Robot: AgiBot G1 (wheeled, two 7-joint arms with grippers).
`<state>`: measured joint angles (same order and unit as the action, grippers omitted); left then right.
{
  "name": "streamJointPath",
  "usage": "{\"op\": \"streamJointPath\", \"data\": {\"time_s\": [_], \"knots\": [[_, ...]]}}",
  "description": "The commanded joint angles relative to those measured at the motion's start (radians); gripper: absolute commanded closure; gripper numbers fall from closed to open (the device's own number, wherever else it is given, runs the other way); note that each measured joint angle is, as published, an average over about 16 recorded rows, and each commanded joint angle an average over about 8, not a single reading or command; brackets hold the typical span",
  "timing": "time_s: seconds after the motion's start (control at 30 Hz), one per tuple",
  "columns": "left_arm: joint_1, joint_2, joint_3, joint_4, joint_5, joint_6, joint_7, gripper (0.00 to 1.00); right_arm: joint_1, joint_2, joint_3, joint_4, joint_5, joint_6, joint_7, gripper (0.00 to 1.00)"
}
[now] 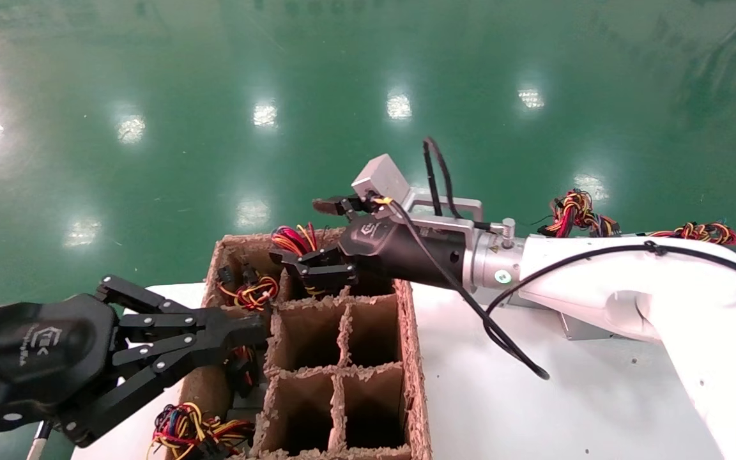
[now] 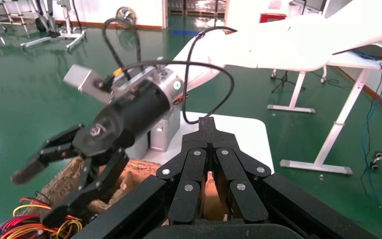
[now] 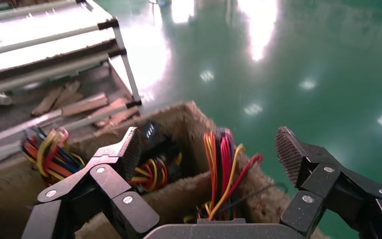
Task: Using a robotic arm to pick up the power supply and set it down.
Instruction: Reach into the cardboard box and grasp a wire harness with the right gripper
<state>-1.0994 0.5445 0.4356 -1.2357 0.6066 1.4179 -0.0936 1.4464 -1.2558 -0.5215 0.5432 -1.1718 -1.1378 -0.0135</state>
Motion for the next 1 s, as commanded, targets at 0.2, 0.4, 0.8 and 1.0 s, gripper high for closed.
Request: {"op": "streamJointPath", "data": {"time_s": [0.2,0.4,0.8,1.0], "knots": [[0.0,0.0,0.0,0.0,0.0,0.0,0.0,1.0,0.025,-0.043,-0.01,-0.103,-0.016,0.01,-0.037,1.0],[0.0,0.0,0.0,0.0,0.0,0.0,0.0,1.0,0.031,-0.069,-0.003,-0.171,0.002,0.002,-0.068,1.0],[0.0,0.0,0.0,0.0,0.0,0.0,0.0,1.0,0.052,-0.092,-0.027,-0.237,0.011,0.005,-0.13,1.0],[0.0,0.0,0.0,0.0,0.0,0.0,0.0,1.0,0.054,-0.093,-0.042,-0.246,0.02,0.018,-0.157,1.0]]}}
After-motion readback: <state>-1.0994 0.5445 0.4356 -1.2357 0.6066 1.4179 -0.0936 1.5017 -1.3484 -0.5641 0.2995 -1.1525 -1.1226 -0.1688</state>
